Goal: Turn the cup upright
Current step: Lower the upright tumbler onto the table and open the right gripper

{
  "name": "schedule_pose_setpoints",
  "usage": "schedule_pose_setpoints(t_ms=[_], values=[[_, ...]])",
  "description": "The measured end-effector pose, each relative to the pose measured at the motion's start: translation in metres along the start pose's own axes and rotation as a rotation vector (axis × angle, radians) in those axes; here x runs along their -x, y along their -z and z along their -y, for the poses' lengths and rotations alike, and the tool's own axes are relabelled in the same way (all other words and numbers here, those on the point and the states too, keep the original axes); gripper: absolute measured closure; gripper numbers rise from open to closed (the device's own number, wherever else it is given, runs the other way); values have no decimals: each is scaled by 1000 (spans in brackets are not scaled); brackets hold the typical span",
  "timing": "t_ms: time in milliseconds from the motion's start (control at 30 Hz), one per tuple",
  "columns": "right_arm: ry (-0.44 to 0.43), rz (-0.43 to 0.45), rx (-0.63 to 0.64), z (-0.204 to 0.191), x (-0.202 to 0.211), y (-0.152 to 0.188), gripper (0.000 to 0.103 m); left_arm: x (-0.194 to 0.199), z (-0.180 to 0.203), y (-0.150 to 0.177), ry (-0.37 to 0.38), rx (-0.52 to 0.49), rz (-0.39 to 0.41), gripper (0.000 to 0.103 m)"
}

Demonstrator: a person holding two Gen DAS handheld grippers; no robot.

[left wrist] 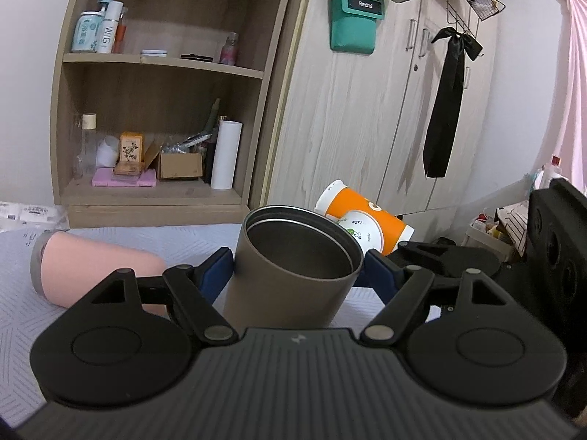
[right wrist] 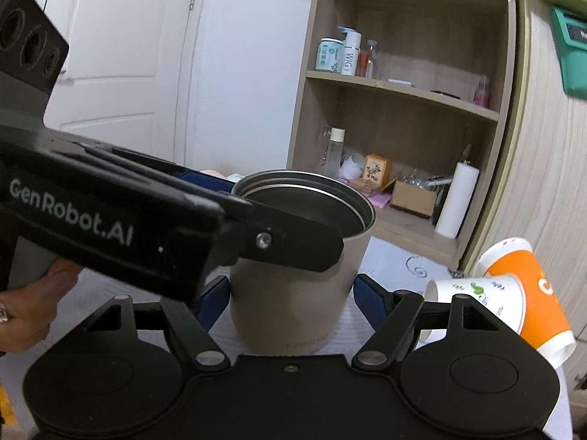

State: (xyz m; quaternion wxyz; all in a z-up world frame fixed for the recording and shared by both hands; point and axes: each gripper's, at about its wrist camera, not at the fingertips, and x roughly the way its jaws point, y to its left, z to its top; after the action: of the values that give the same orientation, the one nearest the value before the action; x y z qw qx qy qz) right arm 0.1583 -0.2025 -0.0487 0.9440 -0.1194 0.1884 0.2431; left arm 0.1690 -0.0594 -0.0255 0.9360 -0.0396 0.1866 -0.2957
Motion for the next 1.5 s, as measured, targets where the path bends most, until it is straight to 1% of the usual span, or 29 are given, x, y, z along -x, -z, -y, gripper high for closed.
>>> schedule_pose_setpoints(t_ms=[67, 233, 367, 433, 667, 733, 833, 933, 1033, 1100, 1167, 1267, 1367, 1400, 1500], values=[[-9, -7, -4, 2, -2, 1, 24, -3, -1, 1, -6, -7, -13, 26], [-23, 13, -15, 5, -4, 4, 24, -7, 1, 3, -28, -72, -15, 26], [-21, 21, -14, 5, -5, 5, 24, -8, 7, 6, -53, -116, -16, 25], [-15, 23, -15, 4, -5, 5, 24, -10, 9, 6, -66, -120, -17, 25], [-1, 29, -23, 1, -4, 8, 24, -13, 11, 8, -97, -94, -40, 26], [0, 44, -38, 4, -1, 8, 24, -12, 10, 9, -99, -78, -43, 24], [-3, 41, -71, 8, 4, 9, 24, -9, 10, 8, -97, -51, -56, 24], [6, 38, -93, 8, 13, 12, 24, -4, 10, 6, -127, -18, -73, 23], [34, 61, -128, 9, 28, 19, 24, 6, 7, 6, -138, 31, -74, 22], [38, 63, -164, 11, 38, 23, 24, 15, 5, 5, -137, 70, -86, 22], [58, 54, -185, 11, 49, 25, 24, 24, 7, 5, -144, 87, -95, 22], [75, 75, -183, 10, 67, 23, 24, 39, 16, 5, -162, 80, -112, 22], [79, 78, -176, 8, 78, 20, 24, 52, 22, 5, -176, 110, -123, 22], [83, 84, -178, 8, 81, 18, 24, 55, 25, 4, -189, 112, -124, 22], [84, 97, -196, 5, 93, 14, 24, 69, 39, 4, -254, 74, -132, 22]])
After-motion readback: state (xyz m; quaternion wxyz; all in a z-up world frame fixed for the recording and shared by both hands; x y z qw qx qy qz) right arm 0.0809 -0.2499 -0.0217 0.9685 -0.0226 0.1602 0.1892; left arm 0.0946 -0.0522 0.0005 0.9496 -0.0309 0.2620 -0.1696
